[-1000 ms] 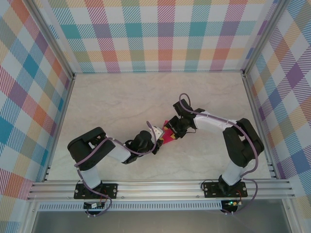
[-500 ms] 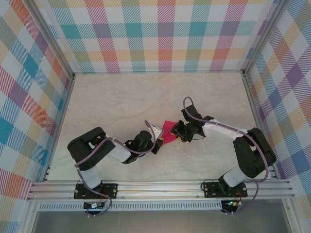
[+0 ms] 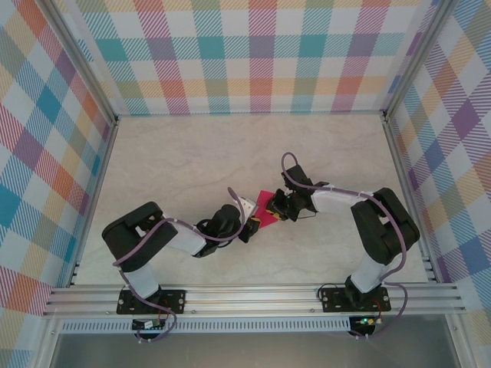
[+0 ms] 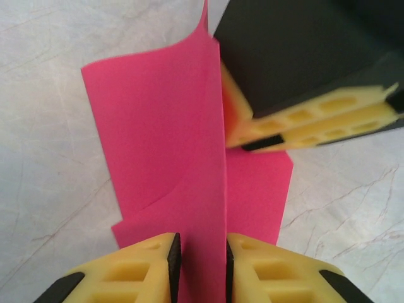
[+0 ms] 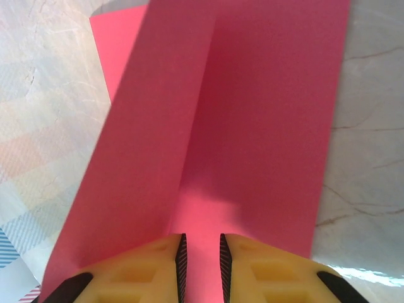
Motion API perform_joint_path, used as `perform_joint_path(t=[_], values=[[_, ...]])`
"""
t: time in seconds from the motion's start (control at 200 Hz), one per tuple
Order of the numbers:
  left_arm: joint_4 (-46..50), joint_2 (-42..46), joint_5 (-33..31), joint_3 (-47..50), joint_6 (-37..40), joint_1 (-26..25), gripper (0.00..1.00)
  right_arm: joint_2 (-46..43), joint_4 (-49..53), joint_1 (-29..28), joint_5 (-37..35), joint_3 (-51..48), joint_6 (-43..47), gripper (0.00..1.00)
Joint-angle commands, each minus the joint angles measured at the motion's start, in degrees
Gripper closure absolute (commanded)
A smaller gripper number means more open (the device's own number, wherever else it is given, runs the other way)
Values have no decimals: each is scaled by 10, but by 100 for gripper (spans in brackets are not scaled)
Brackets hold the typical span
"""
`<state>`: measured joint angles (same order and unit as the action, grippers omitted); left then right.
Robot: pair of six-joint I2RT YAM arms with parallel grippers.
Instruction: Fold a paper plane with a square sheet of paper (pick it up from the middle)
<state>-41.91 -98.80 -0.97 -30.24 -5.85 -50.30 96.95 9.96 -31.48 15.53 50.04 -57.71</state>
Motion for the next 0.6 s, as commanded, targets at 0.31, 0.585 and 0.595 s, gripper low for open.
perform_joint_path(t=[0.31,0.585,0.595], values=[[145,31,-1,-79,-56,-9,71,14,-16,3,-1,-9,6,78],[167,16,-16,-84,-90,-9,72,11,-20,3,-4,-14,3,78],[166,16,-15,-84,-90,-9,71,11,-20,3,-4,-14,3,78]])
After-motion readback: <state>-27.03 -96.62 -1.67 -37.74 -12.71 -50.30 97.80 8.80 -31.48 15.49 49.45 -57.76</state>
